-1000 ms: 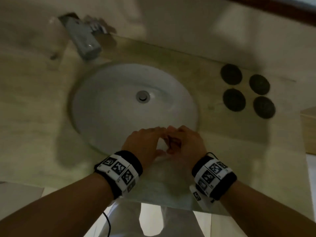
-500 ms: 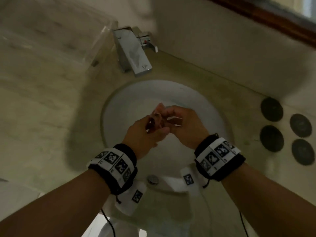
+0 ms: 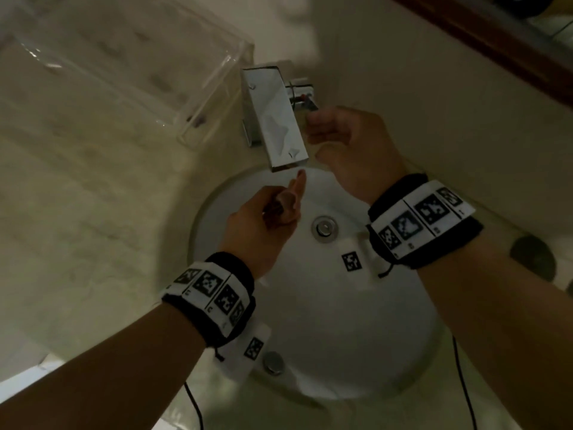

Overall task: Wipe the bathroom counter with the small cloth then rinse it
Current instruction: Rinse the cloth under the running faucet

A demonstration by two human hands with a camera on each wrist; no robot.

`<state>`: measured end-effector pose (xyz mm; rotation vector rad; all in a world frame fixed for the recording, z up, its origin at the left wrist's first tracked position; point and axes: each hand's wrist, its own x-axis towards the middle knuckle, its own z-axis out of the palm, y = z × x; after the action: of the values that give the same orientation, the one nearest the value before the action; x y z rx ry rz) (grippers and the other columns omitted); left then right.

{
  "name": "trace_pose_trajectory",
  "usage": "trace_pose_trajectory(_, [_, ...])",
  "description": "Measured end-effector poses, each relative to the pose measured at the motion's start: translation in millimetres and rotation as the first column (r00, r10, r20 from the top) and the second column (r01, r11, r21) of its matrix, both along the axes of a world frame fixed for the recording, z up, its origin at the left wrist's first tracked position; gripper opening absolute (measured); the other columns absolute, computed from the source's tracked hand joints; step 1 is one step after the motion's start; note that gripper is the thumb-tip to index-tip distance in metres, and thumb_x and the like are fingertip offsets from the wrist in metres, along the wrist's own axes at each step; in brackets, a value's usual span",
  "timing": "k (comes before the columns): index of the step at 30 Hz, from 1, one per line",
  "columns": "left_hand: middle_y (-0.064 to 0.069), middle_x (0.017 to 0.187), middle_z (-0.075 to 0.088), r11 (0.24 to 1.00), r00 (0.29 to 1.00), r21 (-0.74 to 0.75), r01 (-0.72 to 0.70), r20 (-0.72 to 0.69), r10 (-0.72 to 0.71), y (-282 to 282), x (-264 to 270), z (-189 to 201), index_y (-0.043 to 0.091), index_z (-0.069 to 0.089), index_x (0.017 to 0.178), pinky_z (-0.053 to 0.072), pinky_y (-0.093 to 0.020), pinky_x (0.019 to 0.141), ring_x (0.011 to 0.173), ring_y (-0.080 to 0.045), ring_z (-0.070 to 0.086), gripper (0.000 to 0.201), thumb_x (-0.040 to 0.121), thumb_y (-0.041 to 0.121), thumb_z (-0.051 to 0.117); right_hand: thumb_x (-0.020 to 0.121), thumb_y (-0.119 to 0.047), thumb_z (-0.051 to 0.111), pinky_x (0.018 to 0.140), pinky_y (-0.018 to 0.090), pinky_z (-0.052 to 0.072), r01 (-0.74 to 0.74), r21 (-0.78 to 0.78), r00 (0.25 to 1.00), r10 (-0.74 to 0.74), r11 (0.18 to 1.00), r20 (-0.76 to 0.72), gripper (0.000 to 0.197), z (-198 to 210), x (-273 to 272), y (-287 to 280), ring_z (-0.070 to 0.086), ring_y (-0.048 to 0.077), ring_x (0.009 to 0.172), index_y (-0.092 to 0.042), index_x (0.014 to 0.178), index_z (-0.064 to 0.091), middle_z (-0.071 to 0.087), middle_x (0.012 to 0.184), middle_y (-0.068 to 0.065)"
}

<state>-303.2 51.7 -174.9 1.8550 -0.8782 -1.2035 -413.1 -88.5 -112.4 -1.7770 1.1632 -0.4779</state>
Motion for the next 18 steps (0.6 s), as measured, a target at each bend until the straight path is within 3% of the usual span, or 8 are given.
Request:
trace_pose_trajectory(6, [0.008, 0.105, 0.071, 0.999, 0.999, -0.049, -0.009, 0.038, 0.011, -18.3, 0.3, -2.8, 0.032, 0.061, 0.117, 0.054, -0.041, 0.094, 0.101, -0.012, 0.068, 0.044, 0.073, 0.035, 0.066, 0.068, -0.006, 0.056, 0.093, 0.034, 0.054, 0.038, 0.033, 0.999, -0.039, 0.999, 0.03, 0.057, -8.0, -7.4, -8.4, 0.066, 0.011, 0.101, -0.009, 0.124, 0.059, 0.067, 0.115, 0.001])
trace_pose_trajectory(9, [0.009, 0.11, 0.071, 0.998, 1.0, -0.053, -0.026, -0.007, 0.026, -23.8, 1.9, -4.8, 0.034, 0.061, 0.122, 0.053, -0.041, 0.097, 0.105, -0.011, 0.067, 0.049, 0.073, 0.036, 0.068, 0.066, -0.009, 0.056, 0.093, 0.033, 0.054, 0.063, 0.037, 0.997, -0.065, 0.997, 0.039, 0.062, -10.0, -8.4, -10.9, 0.065, 0.01, 0.1, -0.009, 0.128, 0.057, 0.065, 0.118, -0.001])
trace_pose_trajectory(12, [0.009, 0.111, 0.07, 0.998, 0.999, -0.055, -0.031, 0.018, 0.032, -25.8, 2.5, -9.0, 0.035, 0.062, 0.119, 0.054, -0.042, 0.096, 0.106, -0.012, 0.067, 0.048, 0.072, 0.038, 0.068, 0.074, -0.008, 0.063, 0.089, 0.037, 0.056, 0.06, 0.086, 0.998, -0.059, 0.994, -0.012, 0.051, -13.1, -11.3, -6.3, 0.066, 0.011, 0.095, -0.014, 0.125, 0.059, 0.065, 0.117, -0.003])
trace_pose_trajectory(14, [0.009, 0.107, 0.071, 0.998, 0.998, -0.053, -0.025, 0.058, 0.028, -26.7, 1.6, -9.7, 0.033, 0.063, 0.116, 0.055, -0.042, 0.094, 0.102, -0.013, 0.068, 0.042, 0.074, 0.037, 0.068, 0.079, -0.026, 0.067, 0.086, 0.041, 0.057, 0.053, 0.134, 0.995, -0.04, 0.99, -0.094, 0.038, -21.4, -14.9, 7.4, 0.067, 0.012, 0.091, -0.018, 0.116, 0.064, 0.068, 0.11, -0.004])
trace_pose_trajectory(16, [0.009, 0.102, 0.072, 0.998, 0.993, -0.061, -0.027, 0.112, 0.033, -26.9, 0.9, -10.0, 0.027, 0.065, 0.113, 0.056, -0.04, 0.091, 0.097, -0.011, 0.069, 0.033, 0.081, 0.026, 0.07, 0.076, -0.053, 0.061, 0.081, 0.044, 0.058, 0.04, 0.172, 0.987, -0.012, 0.984, -0.16, 0.045, -31.6, -17.1, 25.7, 0.068, 0.015, 0.087, -0.018, 0.104, 0.067, 0.07, 0.1, -0.002])
trace_pose_trajectory(18, [0.007, 0.102, 0.072, 0.997, 0.987, -0.075, -0.008, 0.161, 0.02, -26.8, 1.1, -9.5, 0.024, 0.065, 0.113, 0.057, -0.038, 0.089, 0.095, -0.011, 0.069, 0.031, 0.084, 0.016, 0.069, 0.079, -0.057, 0.059, 0.076, 0.047, 0.06, 0.079, 0.263, 0.983, -0.031, 0.962, -0.181, 0.047, -43.2, -17.8, 37.0, 0.07, 0.021, 0.082, -0.014, 0.097, 0.067, 0.072, 0.091, 0.003])
